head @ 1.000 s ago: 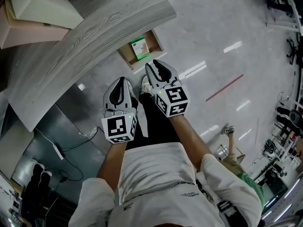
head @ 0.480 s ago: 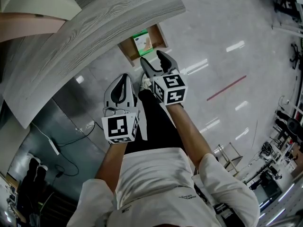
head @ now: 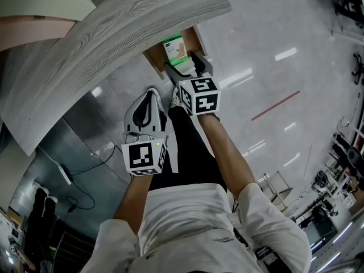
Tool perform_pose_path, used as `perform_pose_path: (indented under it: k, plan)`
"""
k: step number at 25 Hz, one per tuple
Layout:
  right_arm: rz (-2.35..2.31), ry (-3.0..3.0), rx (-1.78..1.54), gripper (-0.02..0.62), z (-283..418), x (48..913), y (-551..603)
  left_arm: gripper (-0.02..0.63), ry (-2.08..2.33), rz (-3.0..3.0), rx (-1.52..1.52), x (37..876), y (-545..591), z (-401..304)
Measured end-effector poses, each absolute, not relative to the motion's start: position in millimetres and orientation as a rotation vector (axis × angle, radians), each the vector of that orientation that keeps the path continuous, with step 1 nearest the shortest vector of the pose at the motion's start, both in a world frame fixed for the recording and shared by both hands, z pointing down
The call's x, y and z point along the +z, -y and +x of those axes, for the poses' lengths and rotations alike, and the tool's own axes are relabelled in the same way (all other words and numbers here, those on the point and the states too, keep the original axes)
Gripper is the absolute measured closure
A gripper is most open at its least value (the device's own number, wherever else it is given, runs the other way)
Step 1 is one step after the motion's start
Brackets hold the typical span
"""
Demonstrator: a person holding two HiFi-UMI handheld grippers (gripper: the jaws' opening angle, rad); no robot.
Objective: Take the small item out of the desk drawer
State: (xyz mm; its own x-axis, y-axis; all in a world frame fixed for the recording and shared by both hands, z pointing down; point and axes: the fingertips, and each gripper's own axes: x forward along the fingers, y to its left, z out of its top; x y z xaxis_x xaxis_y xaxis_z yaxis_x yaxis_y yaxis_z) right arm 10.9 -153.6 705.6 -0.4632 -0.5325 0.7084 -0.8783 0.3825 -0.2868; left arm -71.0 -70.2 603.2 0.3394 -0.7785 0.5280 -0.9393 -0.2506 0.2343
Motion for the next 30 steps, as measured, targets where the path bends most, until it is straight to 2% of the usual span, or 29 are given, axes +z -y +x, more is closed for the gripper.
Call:
perform_pose_path:
  k: [9,30]
  plan:
    - [1.141,2.073,0.88,0.212,2,734,170,0.591,1.495,2.09,0.449,613,72,-73]
    - [1.096,1.896,0.923,0.212,1,781,185,0.591,1.473,2.051,0.495,636,77,-77]
